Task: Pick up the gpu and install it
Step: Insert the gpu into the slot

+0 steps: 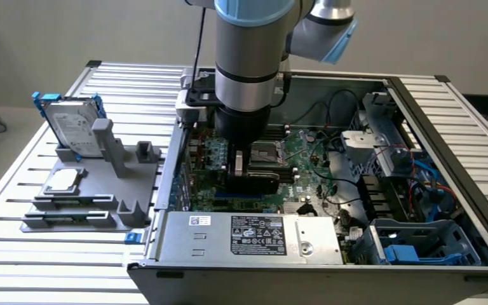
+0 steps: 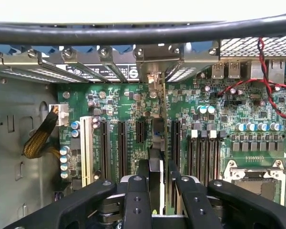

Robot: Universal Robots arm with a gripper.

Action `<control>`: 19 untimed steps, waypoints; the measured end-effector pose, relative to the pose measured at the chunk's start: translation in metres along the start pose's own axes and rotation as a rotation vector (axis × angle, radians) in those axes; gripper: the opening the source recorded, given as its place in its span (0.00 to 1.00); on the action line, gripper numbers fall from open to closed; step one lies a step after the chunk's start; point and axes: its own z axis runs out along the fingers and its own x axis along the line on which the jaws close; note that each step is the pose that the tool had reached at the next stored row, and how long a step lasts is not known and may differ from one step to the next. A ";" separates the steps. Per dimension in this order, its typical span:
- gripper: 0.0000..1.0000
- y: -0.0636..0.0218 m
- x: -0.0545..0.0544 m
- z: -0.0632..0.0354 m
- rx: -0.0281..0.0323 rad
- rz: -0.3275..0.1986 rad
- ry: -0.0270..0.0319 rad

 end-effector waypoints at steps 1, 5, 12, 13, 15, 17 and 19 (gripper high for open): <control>0.26 0.0001 0.000 0.0001 0.0000 0.000 -0.0013; 0.26 0.0002 0.000 0.0001 0.0000 0.000 -0.0043; 0.26 0.0002 0.000 -0.0007 0.0002 0.000 -0.0046; 0.26 0.0002 0.000 -0.0010 0.0002 0.000 -0.0043; 0.26 0.0002 0.000 -0.0015 0.0002 -0.001 -0.0035; 0.26 0.0003 0.000 -0.0021 0.0002 -0.001 -0.0023; 0.26 0.0003 0.000 -0.0024 0.0002 -0.001 -0.0007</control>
